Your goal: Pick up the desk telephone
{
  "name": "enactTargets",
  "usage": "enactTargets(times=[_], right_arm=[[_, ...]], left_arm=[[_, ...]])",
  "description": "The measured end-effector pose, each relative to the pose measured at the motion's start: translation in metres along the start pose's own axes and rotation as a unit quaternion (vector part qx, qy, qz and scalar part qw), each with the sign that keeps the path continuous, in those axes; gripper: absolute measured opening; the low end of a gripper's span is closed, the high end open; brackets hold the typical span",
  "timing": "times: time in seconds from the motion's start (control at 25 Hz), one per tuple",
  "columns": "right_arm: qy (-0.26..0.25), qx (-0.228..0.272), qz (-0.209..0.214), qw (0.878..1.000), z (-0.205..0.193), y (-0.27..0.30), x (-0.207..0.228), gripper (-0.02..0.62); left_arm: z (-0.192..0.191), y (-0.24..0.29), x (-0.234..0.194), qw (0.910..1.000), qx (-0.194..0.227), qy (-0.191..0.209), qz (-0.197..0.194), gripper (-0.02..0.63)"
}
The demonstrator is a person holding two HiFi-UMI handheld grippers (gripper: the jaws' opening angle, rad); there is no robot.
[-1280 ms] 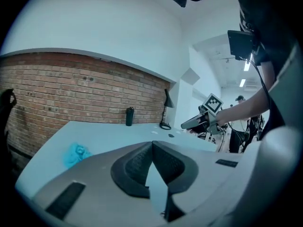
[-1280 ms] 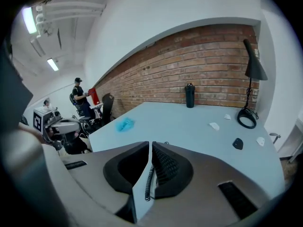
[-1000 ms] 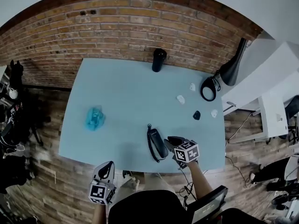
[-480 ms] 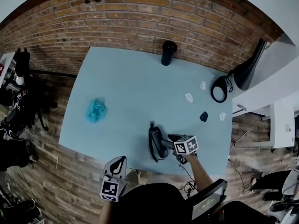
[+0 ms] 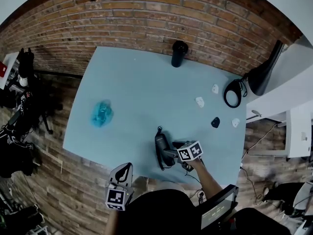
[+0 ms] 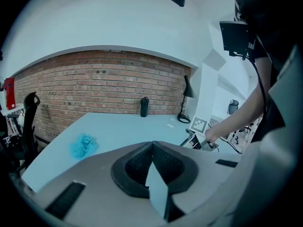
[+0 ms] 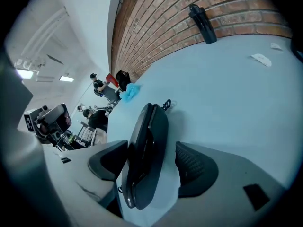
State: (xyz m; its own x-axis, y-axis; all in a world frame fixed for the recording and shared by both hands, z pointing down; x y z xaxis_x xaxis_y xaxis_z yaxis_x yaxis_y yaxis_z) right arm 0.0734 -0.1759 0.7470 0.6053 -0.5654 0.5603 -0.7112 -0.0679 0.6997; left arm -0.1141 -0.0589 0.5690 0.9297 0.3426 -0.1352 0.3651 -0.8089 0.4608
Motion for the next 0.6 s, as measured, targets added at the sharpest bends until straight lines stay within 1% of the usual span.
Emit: enactTargets(times=[0.08, 0.16, 0.36, 0.6], right_arm=[[-0.02, 0.003, -0.006, 1.0, 0.002, 0.004, -0.005, 0.323], [-0.028, 0.007, -0.012, 1.0, 0.002, 0.007, -0.009, 0.327], [-0.017, 0.005, -0.014, 1.0, 0.003, 0.012, -0.013, 0.327], [0.005, -0.008, -0.016, 1.0, -0.002, 0.015, -0.013, 0.327]], left_arm=[[0.0, 0.0, 0.0, 1.0, -0.005, -0.002, -0.002, 0.026], [0.001, -0.001, -0.002, 1.0, -0.004, -0.001, -0.003, 0.026], [-0.001, -0.004, -0.012, 0.9999, 0.004, -0.009, 0.012, 0.026], [-0.006, -0.002, -0.013, 0.9999, 0.0, -0.015, 0.009, 0.026]])
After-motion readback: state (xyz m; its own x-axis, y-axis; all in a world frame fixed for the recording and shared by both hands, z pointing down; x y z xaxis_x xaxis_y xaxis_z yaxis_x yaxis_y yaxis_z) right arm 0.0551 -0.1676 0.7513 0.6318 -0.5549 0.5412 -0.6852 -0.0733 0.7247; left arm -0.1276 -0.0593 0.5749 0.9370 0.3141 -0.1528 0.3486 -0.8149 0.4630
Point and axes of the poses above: the fingertips, and each gripper's own axes: y forward along the fingers, x to its right, z out of its top, the point moved 3 cm from there along -y, backward along the fingers, and after that the axes turned 4 degrees about -z, right-handed, at the moved point
